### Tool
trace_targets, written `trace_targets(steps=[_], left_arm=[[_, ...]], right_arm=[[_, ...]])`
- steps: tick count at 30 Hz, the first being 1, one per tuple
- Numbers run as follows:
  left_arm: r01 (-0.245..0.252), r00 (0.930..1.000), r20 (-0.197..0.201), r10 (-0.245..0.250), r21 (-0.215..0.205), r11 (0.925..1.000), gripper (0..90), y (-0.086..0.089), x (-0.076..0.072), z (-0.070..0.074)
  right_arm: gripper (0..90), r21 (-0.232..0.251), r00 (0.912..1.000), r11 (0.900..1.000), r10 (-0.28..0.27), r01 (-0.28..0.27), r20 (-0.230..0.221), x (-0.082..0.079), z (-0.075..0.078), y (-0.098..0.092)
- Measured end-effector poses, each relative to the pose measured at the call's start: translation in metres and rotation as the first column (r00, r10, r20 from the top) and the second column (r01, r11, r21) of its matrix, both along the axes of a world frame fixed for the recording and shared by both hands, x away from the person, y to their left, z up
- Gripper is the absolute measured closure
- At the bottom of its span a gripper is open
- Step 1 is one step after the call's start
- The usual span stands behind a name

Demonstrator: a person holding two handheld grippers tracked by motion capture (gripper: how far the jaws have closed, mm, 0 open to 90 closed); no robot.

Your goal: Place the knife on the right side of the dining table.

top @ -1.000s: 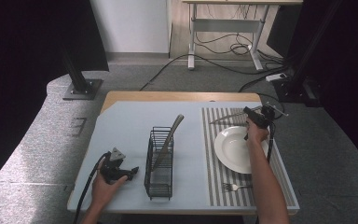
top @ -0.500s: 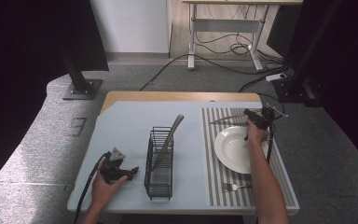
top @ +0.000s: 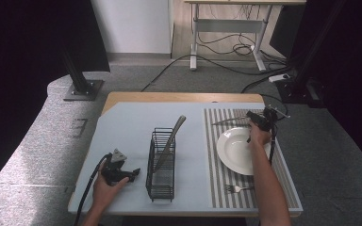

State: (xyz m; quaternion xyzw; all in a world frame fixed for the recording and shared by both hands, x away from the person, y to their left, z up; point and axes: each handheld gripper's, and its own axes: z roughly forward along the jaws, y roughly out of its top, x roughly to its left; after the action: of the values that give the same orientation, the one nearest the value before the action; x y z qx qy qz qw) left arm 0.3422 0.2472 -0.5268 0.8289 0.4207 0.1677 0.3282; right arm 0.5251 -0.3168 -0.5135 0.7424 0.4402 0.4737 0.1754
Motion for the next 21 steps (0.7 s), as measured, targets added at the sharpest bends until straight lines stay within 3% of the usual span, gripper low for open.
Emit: trace_targets(steps=[12, 21], left_arm=[[0.000, 1.0000, 0.000, 0.000, 0.000, 1.0000, 13.0, 0.0000, 0.0001, 0.0000], [0.000, 1.0000, 0.000, 0.000, 0.000, 1.0000, 13.0, 0.0001, 0.0001, 0.0000]], right_arm=[[62.0, 0.010, 0.9990, 1.000, -0.014, 0.015, -0.042, 0.0009, -0.0032, -0.0015], [58.4, -0.044, 0.9975, 0.999, -0.020, 0.017, -0.067, 0.0020, -0.0038, -0.0015]])
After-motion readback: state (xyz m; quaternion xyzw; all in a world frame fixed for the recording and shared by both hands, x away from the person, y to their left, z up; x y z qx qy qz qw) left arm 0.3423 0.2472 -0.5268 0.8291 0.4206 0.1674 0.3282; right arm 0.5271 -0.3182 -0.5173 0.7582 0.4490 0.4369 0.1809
